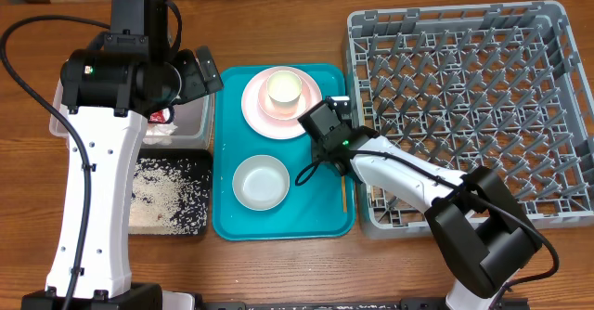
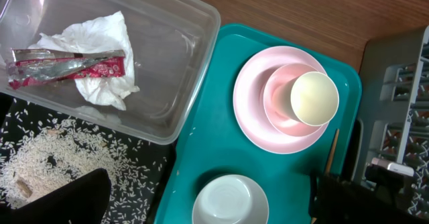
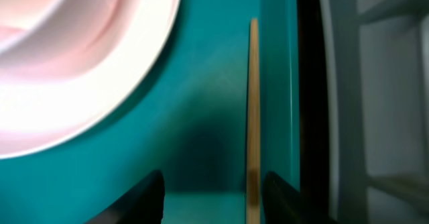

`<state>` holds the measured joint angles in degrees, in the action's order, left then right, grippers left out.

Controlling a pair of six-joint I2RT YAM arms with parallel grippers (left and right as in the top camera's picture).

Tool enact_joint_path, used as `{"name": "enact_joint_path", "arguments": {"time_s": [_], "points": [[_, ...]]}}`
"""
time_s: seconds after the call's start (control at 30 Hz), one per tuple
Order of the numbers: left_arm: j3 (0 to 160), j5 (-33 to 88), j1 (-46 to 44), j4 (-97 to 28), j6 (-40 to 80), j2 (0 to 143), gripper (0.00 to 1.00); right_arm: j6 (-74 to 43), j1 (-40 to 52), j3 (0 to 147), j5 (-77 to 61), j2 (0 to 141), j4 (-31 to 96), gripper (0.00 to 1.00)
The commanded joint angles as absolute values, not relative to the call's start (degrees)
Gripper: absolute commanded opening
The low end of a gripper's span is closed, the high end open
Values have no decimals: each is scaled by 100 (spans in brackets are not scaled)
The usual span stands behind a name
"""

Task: Sort waste into correct bins and load items into the dishwasher
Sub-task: 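Move the right gripper back to the second chopstick and grasp it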

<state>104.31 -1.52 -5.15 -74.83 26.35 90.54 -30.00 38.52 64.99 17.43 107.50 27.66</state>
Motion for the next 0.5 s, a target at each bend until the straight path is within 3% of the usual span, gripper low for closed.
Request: {"name": "enact_joint_path", "arguments": {"time_s": [0.0, 0.47], "points": [[10466, -148, -489, -7478, 2528, 9076, 100, -3048, 3820, 6316, 1835, 10685, 2707, 48], [10466, -148, -489, -7478, 2528, 9076, 100, -3330, 3820, 6298, 1531, 10715, 2674, 52]]}}
